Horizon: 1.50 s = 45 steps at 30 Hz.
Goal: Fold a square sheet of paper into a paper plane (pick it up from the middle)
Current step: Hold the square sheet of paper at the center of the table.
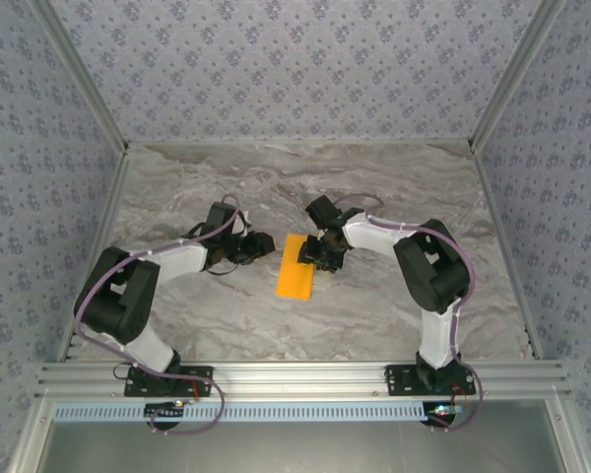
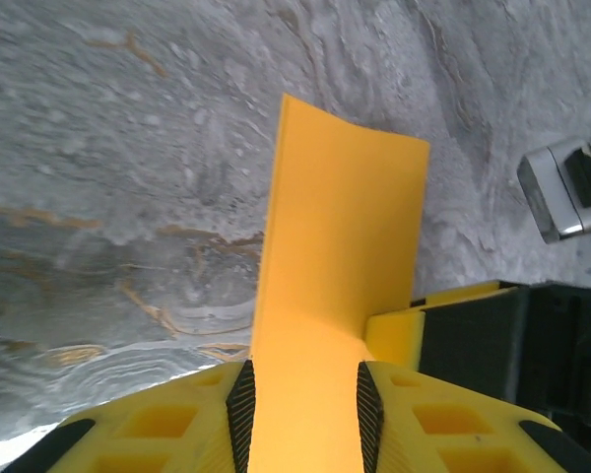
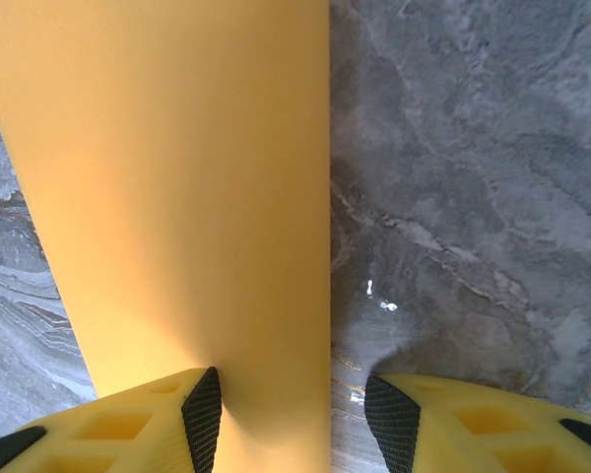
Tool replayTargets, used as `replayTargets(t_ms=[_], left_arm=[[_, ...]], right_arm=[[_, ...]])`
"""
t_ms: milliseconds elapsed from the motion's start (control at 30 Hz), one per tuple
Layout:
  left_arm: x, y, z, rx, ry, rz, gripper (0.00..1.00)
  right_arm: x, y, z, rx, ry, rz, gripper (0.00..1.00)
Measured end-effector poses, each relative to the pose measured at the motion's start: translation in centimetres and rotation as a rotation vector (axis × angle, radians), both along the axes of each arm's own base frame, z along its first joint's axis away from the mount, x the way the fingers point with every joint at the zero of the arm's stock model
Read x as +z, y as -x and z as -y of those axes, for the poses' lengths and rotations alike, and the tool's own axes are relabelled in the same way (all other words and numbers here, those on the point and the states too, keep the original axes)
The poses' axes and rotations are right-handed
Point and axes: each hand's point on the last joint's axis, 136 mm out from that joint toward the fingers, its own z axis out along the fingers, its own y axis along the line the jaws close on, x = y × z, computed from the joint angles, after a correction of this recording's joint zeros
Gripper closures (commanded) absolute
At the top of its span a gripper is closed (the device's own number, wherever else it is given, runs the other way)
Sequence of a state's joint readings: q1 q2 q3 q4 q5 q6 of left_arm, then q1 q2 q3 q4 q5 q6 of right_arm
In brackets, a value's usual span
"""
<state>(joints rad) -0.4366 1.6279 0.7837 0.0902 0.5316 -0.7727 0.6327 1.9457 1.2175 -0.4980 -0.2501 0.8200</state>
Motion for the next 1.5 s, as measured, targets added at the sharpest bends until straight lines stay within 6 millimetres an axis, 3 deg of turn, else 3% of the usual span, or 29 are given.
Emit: replayTargets(t_ms=[533, 1000, 1500], left_arm=[[-1.9, 1.8, 2.5, -0.102, 0.095, -0.115, 0.72], [-2.4, 1.8, 4.4, -0.145, 0.093, -0.119, 0.78], [-4.1, 2.0, 4.7, -0.151, 0.056, -0.159, 0.84]], right_arm=[[-0.3, 0.0, 0.0, 0.001, 0.012, -0.017, 0.46], [-0.4, 0.1, 0.0, -0.001, 0.017, -0.031, 0.45], [-0.6, 0.2, 0.0, 0.000, 0.021, -0.042, 0.45]])
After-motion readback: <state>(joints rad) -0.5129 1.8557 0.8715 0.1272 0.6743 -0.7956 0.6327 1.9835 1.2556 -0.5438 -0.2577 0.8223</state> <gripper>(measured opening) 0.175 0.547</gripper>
